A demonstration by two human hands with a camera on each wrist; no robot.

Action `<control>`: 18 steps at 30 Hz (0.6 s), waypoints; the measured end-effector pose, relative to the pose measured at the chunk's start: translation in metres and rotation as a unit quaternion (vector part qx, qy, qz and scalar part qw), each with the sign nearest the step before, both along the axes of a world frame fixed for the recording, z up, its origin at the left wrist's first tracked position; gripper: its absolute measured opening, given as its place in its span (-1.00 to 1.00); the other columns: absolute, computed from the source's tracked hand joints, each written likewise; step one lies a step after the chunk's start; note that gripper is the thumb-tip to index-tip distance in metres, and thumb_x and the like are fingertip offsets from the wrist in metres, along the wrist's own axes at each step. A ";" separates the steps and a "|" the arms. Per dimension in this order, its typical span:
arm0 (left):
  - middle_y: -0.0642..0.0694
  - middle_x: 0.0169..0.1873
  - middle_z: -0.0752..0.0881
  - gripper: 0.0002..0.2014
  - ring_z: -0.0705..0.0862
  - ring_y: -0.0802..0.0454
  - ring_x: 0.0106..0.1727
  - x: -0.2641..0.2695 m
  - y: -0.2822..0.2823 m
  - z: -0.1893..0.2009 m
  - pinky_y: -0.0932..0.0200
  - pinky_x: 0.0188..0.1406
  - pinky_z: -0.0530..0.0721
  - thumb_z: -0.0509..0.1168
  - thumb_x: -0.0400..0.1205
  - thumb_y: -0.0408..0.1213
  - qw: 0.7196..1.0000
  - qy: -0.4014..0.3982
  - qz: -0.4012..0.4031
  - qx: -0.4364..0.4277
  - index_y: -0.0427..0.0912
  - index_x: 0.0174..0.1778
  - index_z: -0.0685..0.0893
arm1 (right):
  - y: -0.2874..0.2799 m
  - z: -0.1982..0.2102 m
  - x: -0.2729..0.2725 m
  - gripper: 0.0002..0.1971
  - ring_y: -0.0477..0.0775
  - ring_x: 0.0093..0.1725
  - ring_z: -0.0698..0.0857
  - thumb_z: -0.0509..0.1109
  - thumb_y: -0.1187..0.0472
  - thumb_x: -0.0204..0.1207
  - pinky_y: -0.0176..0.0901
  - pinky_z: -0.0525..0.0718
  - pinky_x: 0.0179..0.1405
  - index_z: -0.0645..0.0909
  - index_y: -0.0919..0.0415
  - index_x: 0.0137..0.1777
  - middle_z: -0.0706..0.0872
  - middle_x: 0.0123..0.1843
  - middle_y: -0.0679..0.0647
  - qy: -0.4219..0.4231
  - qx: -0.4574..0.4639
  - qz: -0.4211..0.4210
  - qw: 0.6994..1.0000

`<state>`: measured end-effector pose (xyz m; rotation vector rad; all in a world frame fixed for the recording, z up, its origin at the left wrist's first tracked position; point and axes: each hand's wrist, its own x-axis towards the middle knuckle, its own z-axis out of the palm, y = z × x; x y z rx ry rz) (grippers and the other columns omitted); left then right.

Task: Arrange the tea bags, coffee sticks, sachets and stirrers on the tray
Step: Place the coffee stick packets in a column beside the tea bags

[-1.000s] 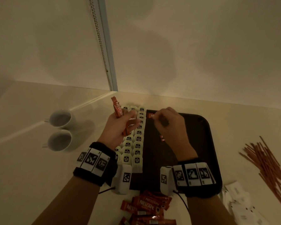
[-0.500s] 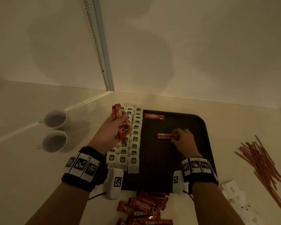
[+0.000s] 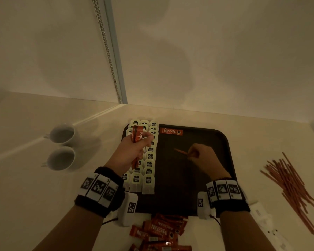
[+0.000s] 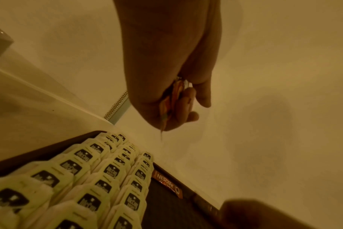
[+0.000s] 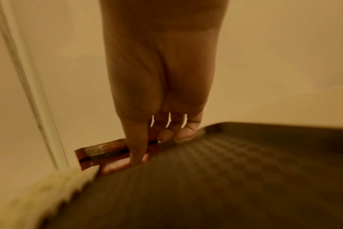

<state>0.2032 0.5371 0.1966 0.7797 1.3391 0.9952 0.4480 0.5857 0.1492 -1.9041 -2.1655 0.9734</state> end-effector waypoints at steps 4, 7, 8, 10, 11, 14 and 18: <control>-0.15 -0.17 0.81 -0.72 0.31 0.17 -0.61 0.005 0.003 0.007 0.35 -0.63 0.39 0.31 0.61 0.00 0.999 -0.001 -0.021 -0.049 -0.14 0.02 0.70 | -0.011 0.049 -0.031 -0.90 -0.09 -0.09 0.59 0.48 0.28 0.39 -0.24 0.62 -0.01 0.64 0.13 -0.14 0.64 -0.10 -0.02 0.124 0.231 0.052 0.964; -0.09 -0.33 0.80 -0.79 0.33 0.18 -0.62 0.009 0.006 0.013 0.34 -0.64 0.36 0.35 0.59 -0.08 0.999 -0.022 -0.030 -0.035 -0.16 -0.05 0.71 | -0.017 0.073 -0.054 -0.88 -0.03 -0.12 0.54 0.54 0.29 0.32 -0.31 0.54 -0.16 0.66 0.23 -0.20 0.64 -0.16 0.07 0.127 0.348 0.100 0.923; -0.03 -0.43 0.74 -0.86 0.35 0.19 -0.63 0.009 0.006 0.016 0.34 -0.64 0.37 0.39 0.58 -0.16 0.999 -0.024 -0.018 -0.021 -0.15 -0.08 0.71 | -0.018 0.076 -0.058 -0.88 -0.09 -0.12 0.51 0.55 0.29 0.31 -0.41 0.50 -0.17 0.66 0.23 -0.21 0.62 -0.14 0.07 0.126 0.367 0.109 0.915; 0.00 -0.52 0.62 -0.97 0.41 0.20 -0.62 0.008 0.006 0.020 0.35 -0.62 0.43 0.43 0.54 -0.28 1.000 -0.012 0.019 0.020 -0.14 -0.16 0.72 | -0.020 0.079 -0.060 -0.83 -0.22 -0.10 0.47 0.56 0.27 0.30 -0.49 0.54 -0.15 0.65 0.19 -0.16 0.56 -0.04 0.03 0.165 0.341 0.108 0.919; 0.02 -0.53 0.61 -0.99 0.43 0.20 -0.62 0.006 0.005 0.021 0.35 -0.60 0.45 0.43 0.53 -0.31 0.998 0.001 0.031 0.046 -0.14 -0.19 0.73 | -0.022 0.083 -0.060 -0.77 -0.22 -0.05 0.52 0.58 0.24 0.28 -0.50 0.59 -0.07 0.62 0.14 -0.10 0.53 0.04 -0.01 0.208 0.288 0.094 0.930; 0.08 -0.63 0.60 -0.99 0.46 0.23 -0.62 0.004 -0.002 0.028 0.38 -0.61 0.44 0.42 0.54 -0.31 0.992 0.053 0.049 0.105 -0.15 -0.17 0.75 | -0.028 0.097 -0.063 -0.60 -0.15 -0.04 0.69 0.57 0.07 0.25 -0.38 0.70 -0.09 0.54 0.07 0.05 0.62 0.05 -0.08 0.347 0.103 0.041 0.931; 0.11 -0.62 0.62 -0.87 0.50 0.24 -0.59 0.005 -0.007 0.031 0.40 -0.56 0.47 0.45 0.51 -0.29 0.986 0.075 0.045 0.139 -0.17 -0.05 0.78 | -0.030 0.098 -0.070 -0.81 -0.22 -0.22 0.70 0.44 0.33 0.46 -0.45 0.64 -0.25 0.61 0.20 0.05 0.70 -0.11 0.00 0.389 0.125 -0.031 0.912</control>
